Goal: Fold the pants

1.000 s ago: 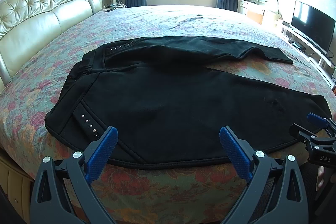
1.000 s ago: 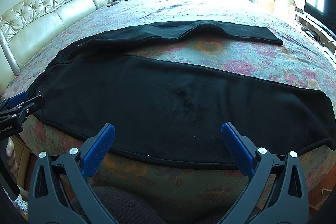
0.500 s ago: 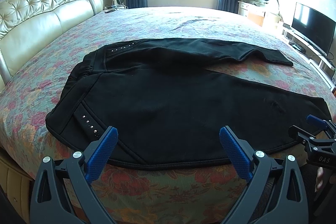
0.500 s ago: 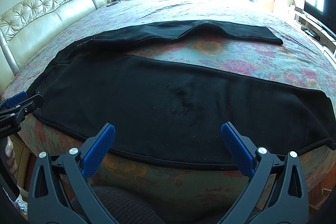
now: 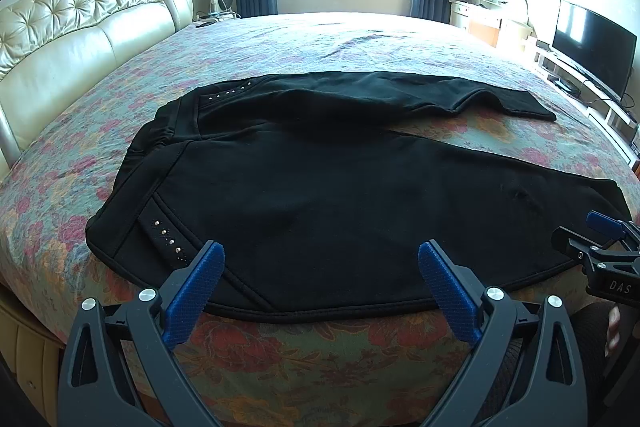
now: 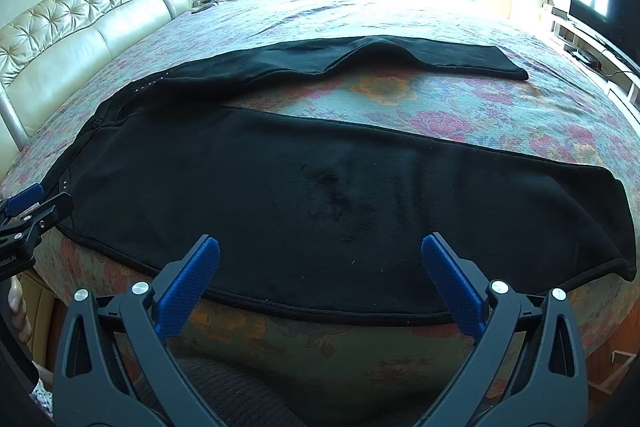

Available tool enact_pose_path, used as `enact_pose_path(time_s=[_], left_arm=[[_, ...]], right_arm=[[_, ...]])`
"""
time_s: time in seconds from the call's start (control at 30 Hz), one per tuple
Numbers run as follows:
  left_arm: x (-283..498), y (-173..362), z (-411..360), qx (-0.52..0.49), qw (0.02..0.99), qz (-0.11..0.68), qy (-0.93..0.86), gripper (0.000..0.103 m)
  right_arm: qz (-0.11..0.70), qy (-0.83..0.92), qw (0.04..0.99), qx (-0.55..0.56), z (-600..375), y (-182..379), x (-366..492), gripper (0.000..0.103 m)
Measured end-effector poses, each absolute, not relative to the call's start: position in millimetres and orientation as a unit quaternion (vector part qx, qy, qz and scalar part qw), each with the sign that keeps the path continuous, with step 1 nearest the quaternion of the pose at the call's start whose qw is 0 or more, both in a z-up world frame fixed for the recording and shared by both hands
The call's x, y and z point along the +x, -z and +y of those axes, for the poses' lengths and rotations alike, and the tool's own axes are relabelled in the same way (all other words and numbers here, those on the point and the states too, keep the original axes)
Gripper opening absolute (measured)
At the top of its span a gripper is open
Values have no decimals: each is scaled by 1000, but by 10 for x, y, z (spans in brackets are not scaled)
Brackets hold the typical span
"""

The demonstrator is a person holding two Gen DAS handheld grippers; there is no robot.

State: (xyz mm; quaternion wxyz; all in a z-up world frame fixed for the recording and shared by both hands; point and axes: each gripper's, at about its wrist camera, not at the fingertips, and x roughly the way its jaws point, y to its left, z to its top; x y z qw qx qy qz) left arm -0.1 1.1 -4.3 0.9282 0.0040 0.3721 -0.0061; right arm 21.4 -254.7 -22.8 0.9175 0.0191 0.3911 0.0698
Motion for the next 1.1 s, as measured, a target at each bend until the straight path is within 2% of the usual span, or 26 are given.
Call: enact_pose_path(time_s=[0.47,0.67,0.9,1.1], left_arm=[[-1,55,5,4,928,373,12,97],[141,19,228,-42,920,383,67,97],[729,-127,1098,-109,904,410,59,97],[1708,-152,2254,-186,893,409,33,97]], right_arm=[[396,-66,916,19,-2567,253,246,101],[400,-76,914,9,-2539,219,311,101],[409,-97,908,2,-2436,158,514,101],[411,-119,904,10,-2301,143,710,101]])
